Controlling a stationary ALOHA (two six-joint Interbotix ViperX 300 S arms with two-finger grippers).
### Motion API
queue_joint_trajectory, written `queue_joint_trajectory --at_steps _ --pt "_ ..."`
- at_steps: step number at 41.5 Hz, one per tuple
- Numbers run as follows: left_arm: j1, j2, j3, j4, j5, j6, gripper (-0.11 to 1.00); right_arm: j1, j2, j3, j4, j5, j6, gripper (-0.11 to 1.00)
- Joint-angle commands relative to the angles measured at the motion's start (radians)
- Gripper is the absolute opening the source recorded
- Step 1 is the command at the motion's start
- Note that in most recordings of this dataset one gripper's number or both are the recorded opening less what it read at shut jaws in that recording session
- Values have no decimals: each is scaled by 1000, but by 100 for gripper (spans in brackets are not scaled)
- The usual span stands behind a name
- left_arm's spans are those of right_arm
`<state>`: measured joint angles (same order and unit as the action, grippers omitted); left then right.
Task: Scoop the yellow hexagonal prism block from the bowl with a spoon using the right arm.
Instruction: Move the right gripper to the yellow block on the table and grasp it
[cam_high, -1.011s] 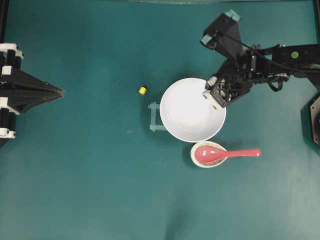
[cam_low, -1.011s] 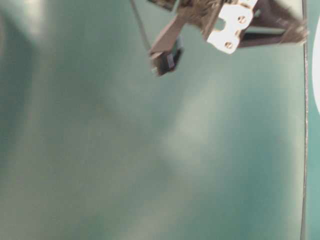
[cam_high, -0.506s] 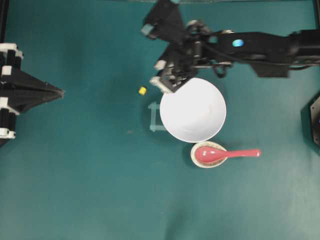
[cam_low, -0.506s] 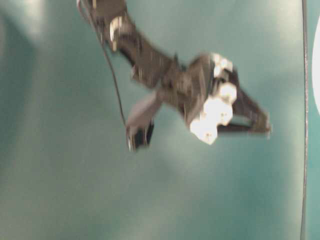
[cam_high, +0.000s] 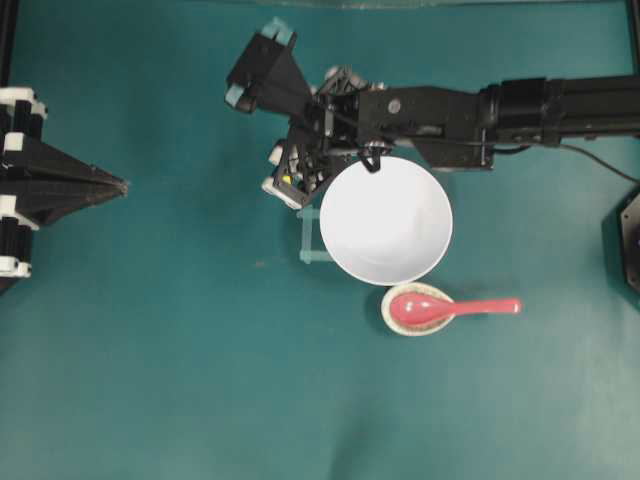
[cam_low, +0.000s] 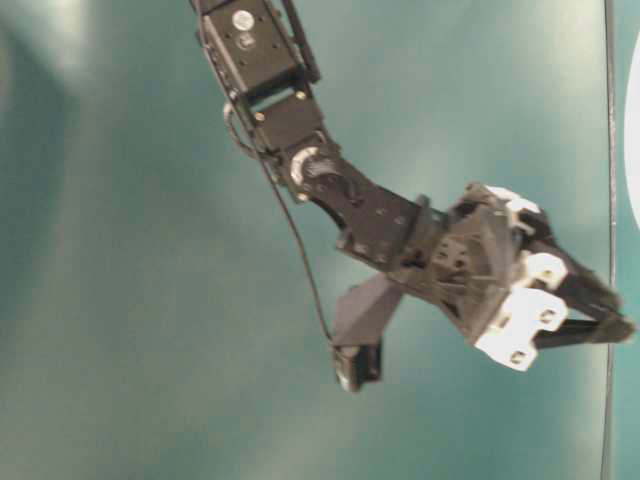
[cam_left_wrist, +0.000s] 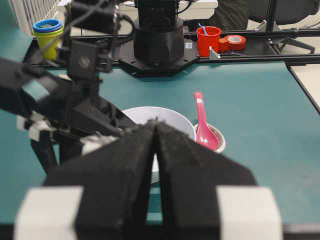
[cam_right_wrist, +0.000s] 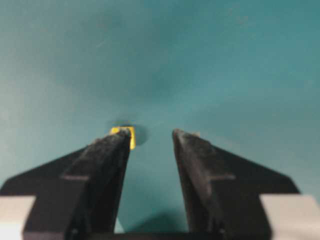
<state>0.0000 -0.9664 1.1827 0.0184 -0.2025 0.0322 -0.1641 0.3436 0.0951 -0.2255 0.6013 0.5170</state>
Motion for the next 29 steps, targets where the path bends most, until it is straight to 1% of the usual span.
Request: queue_joint_trajectory --at_steps 1,8,14,24,29 --pt "0 8 -15 3 -9 2 0 12 -15 -21 12 -17 -2 46" --pt "2 8 -15 3 -17 2 0 21 3 -21 28 -31 -2 47" --pt "2 9 -15 3 -20 2 0 26 26 -21 52 -32 -3 48" --pt "2 8 -15 3 -20 2 0 28 58 -26 84 -55 -38 48" --pt "2 8 -15 3 -20 2 0 28 69 -32 87 -63 -41 48"
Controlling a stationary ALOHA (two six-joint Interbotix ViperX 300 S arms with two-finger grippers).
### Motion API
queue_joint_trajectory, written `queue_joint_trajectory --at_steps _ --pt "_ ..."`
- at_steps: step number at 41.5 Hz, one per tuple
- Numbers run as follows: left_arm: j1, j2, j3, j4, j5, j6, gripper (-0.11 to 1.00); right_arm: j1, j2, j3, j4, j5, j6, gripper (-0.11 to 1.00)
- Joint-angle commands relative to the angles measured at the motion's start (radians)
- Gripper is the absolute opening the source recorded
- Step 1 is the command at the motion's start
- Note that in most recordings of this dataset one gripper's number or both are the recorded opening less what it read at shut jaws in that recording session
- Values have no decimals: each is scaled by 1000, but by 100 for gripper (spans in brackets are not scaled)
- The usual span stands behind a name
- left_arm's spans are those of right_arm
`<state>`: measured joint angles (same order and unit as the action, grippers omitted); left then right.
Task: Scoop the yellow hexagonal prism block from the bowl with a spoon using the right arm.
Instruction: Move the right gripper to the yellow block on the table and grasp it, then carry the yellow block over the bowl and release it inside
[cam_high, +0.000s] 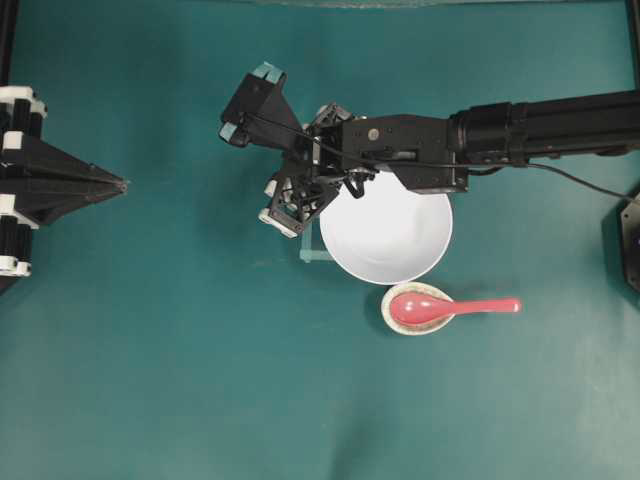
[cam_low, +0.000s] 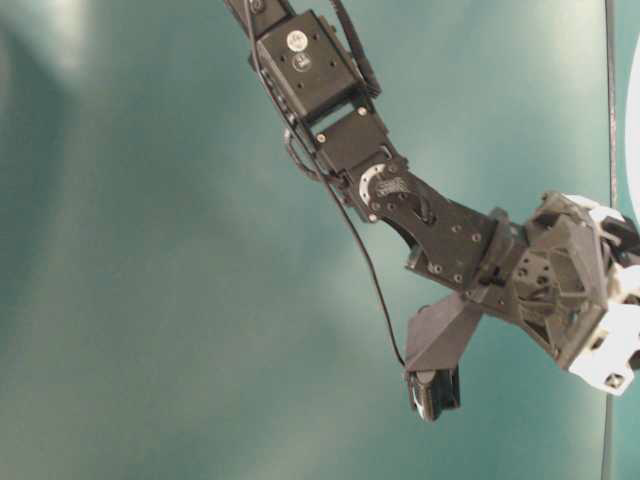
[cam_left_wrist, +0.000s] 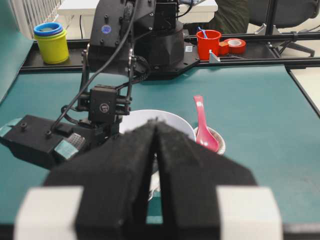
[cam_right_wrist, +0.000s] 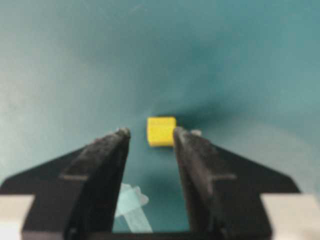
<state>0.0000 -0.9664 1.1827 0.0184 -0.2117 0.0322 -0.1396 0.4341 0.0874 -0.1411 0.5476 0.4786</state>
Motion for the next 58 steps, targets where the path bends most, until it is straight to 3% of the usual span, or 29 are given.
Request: queue_joint_trajectory --at_steps 1,44,53,58 --pt "2 8 -15 3 -11 2 0 3 -20 -25 3 -9 -3 48" --pt "2 8 -15 3 -8 2 0 -2 21 -28 0 -31 -3 46" --pt "0 9 -15 3 -3 2 0 0 0 -37 0 -31 -3 27" --pt "0 9 -15 3 -3 3 0 3 -31 -37 0 -28 -3 26"
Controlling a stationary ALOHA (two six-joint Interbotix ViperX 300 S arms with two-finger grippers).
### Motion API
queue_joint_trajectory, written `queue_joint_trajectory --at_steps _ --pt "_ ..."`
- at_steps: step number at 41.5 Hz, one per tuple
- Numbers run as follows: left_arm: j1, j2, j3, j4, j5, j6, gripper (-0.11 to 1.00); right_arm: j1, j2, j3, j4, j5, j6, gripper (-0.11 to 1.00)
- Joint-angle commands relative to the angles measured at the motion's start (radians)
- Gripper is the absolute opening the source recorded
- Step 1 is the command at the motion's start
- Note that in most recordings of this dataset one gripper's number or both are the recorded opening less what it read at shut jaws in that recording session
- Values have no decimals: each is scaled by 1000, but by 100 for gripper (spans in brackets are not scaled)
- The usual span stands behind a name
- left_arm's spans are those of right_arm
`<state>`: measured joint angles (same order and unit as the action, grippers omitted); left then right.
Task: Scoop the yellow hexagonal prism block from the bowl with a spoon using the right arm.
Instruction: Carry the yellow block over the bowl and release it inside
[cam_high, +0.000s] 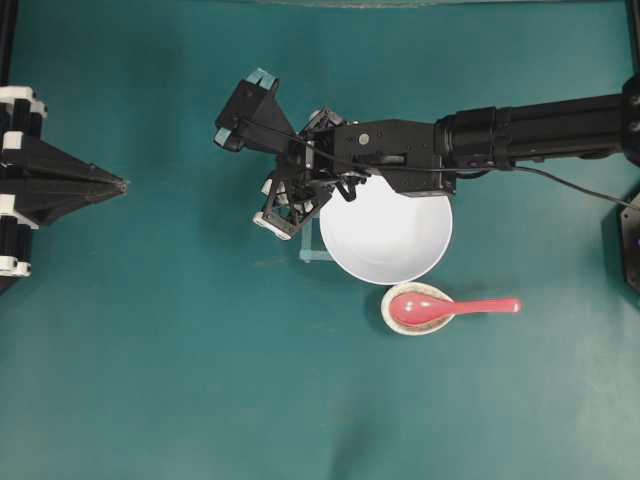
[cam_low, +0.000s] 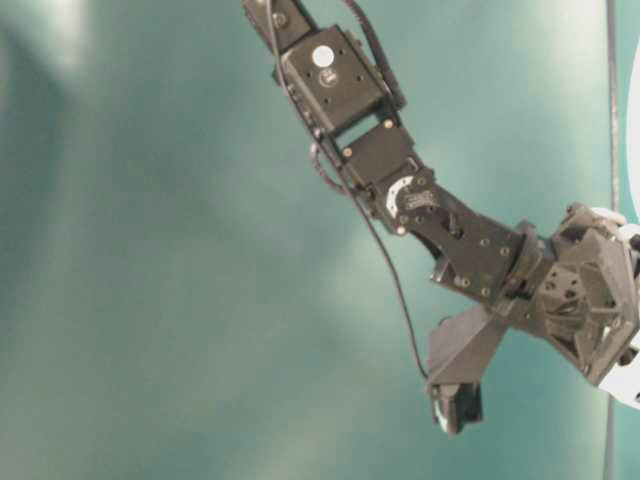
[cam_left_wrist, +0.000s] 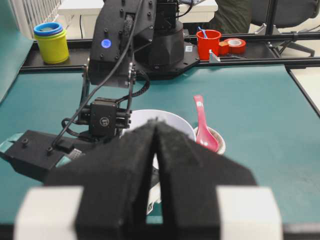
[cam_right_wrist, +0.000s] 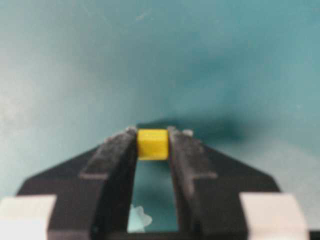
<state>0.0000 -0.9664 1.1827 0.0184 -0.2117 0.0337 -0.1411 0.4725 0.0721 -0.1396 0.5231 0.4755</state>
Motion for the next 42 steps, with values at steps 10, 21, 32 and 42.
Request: queue_joint_trajectory --at_steps 10,21,32,42 --pt "2 8 -15 3 5 0 0 29 -175 -18 -3 8 0 26" --pt "0 9 -14 3 5 0 0 51 -330 57 -5 109 0 26" --pt "0 9 -15 3 5 0 0 67 -495 273 0 114 26 26" --pt "0 9 -14 3 5 0 0 91 -632 459 2 11 77 26"
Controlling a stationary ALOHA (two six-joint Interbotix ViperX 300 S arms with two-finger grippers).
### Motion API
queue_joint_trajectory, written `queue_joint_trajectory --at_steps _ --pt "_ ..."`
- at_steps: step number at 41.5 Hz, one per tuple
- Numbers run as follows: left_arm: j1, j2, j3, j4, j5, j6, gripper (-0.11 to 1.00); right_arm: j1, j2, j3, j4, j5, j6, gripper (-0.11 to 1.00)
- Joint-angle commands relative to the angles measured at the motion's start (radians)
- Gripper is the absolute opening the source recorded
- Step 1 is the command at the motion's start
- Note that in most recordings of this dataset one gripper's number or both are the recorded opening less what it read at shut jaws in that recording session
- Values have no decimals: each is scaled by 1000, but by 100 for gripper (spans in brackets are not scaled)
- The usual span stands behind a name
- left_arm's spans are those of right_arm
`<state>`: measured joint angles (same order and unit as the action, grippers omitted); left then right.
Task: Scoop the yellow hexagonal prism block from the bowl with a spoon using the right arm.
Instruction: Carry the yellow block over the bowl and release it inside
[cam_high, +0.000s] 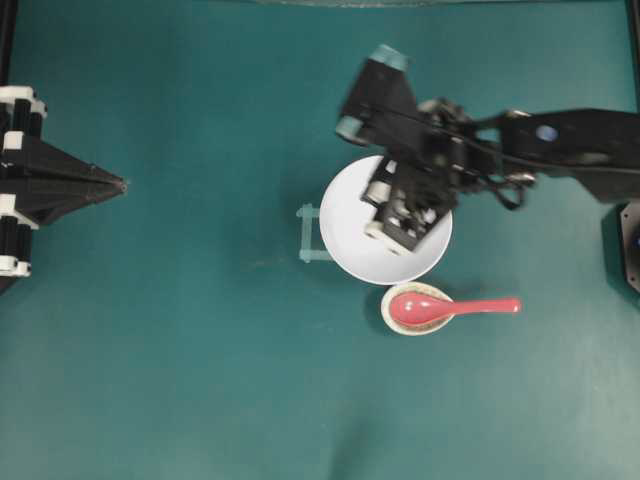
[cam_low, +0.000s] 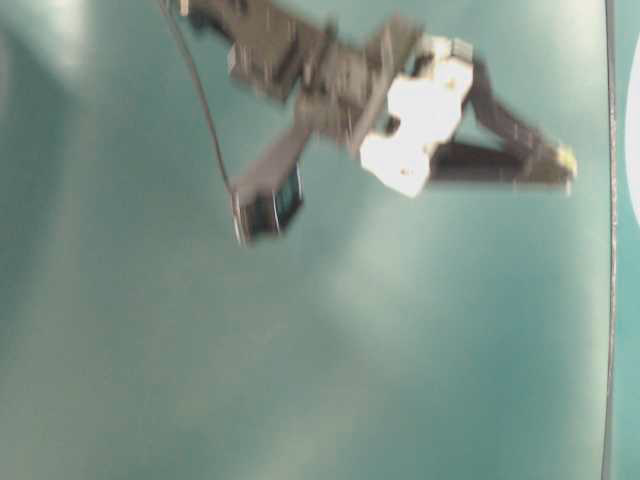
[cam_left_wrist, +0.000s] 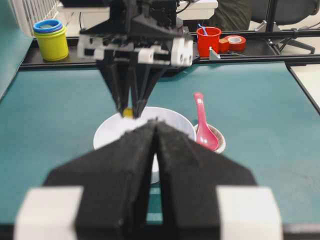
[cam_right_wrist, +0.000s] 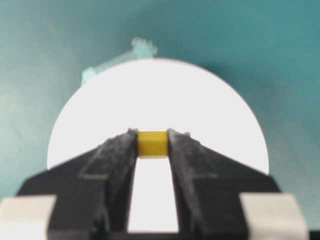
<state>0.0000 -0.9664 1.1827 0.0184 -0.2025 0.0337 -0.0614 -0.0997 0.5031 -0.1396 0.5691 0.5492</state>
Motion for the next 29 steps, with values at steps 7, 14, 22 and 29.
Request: queue_joint_trajectory --at_steps 7,14,22,29 --pt "2 9 -15 3 -5 0 0 21 -101 94 3 -64 12 27" --pt "2 8 -14 3 -5 0 0 21 -98 112 3 -83 12 34" --pt "0 8 -14 3 -5 -2 0 21 -100 121 -2 -110 11 47" --pt "2 9 -14 3 -5 -2 0 20 -114 138 -3 -107 11 47"
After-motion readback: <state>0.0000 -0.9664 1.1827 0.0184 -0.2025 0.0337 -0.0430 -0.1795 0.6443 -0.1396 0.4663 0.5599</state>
